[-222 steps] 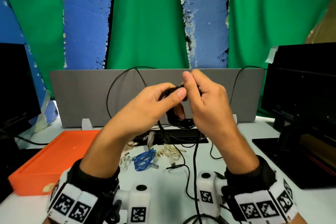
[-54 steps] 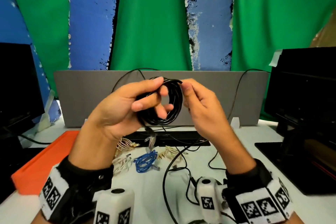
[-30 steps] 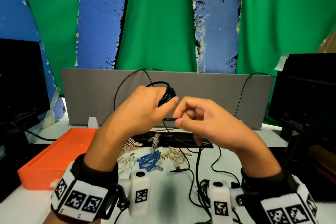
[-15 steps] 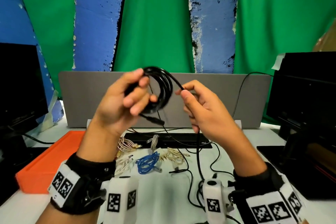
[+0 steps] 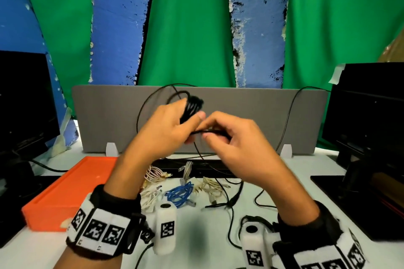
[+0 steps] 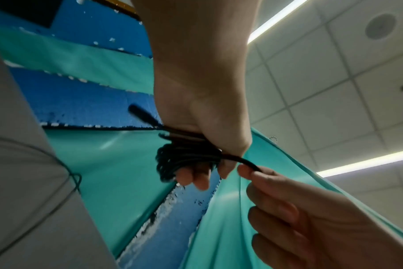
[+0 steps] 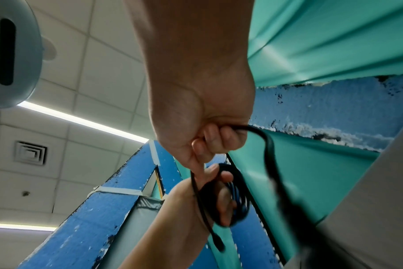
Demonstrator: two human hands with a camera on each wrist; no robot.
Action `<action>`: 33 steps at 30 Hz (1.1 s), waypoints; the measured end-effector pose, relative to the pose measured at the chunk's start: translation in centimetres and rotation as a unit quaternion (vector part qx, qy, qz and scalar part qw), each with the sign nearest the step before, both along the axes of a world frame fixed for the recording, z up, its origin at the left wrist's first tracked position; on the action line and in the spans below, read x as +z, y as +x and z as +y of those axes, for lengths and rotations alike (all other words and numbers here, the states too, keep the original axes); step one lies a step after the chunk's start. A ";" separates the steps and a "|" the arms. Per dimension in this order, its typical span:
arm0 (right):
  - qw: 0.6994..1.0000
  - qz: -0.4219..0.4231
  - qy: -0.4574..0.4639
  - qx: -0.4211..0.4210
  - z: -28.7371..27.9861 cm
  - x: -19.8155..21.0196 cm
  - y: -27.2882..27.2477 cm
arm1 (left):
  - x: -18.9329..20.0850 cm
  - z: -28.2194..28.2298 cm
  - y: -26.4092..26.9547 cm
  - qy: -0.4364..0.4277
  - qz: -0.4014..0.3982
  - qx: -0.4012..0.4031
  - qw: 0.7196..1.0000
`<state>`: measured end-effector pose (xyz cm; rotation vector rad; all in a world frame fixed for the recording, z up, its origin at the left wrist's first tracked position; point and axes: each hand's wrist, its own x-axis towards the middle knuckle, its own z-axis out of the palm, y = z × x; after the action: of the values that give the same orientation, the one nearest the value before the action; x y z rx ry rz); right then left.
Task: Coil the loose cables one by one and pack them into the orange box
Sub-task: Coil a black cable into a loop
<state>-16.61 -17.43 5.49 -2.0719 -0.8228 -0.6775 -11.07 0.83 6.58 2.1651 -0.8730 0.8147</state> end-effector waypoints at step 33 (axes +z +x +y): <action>0.956 -0.016 0.293 0.027 0.4 1.2 -0.1 | 0.5 -4.9 -2.5 -0.280 0.069 -0.141 0.947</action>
<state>-16.71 -17.06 6.70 -1.4995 -0.5995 -0.8120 -13.54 -4.09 7.08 1.5387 -0.7456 0.6577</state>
